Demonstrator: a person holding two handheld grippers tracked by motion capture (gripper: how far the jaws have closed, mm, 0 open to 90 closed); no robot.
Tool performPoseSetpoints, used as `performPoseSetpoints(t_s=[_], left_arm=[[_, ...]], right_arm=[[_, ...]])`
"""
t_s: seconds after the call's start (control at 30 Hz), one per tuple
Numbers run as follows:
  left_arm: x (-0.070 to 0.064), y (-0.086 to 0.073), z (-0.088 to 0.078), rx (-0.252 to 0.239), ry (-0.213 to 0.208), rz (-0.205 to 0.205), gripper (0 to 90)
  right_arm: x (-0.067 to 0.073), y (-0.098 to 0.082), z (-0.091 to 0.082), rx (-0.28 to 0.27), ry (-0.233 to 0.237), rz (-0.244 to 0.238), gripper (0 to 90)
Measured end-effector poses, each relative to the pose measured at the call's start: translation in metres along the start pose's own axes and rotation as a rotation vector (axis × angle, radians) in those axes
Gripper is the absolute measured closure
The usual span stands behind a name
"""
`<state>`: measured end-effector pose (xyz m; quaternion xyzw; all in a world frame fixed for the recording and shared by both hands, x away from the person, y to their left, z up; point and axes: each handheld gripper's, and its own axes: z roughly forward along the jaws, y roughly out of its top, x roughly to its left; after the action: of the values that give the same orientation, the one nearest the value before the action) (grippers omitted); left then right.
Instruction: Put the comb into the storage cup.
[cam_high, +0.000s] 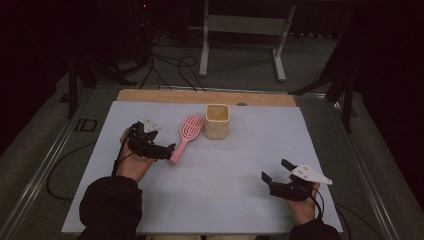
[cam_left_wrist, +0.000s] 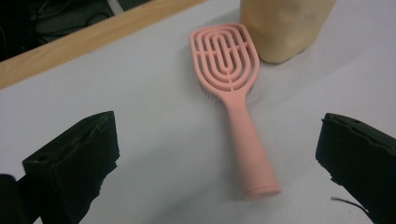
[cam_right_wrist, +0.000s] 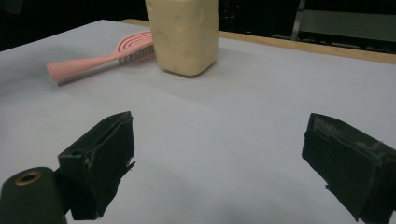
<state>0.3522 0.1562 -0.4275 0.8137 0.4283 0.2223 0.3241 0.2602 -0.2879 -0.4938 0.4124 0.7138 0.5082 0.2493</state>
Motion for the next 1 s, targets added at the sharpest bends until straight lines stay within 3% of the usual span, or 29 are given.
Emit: performPoseSetpoints(t_s=[0.23,1.0], left_arm=[[-0.001,0.009,0.016,0.067,-0.01,0.02,0.2],[-0.004,0.03,0.053,0.208,-0.008,0.039,0.2]], right_arm=[[0.0,0.0,0.001,0.005,0.003,0.0,9.0],[0.0,-0.001,0.002,0.021,-0.01,0.007,9.1]])
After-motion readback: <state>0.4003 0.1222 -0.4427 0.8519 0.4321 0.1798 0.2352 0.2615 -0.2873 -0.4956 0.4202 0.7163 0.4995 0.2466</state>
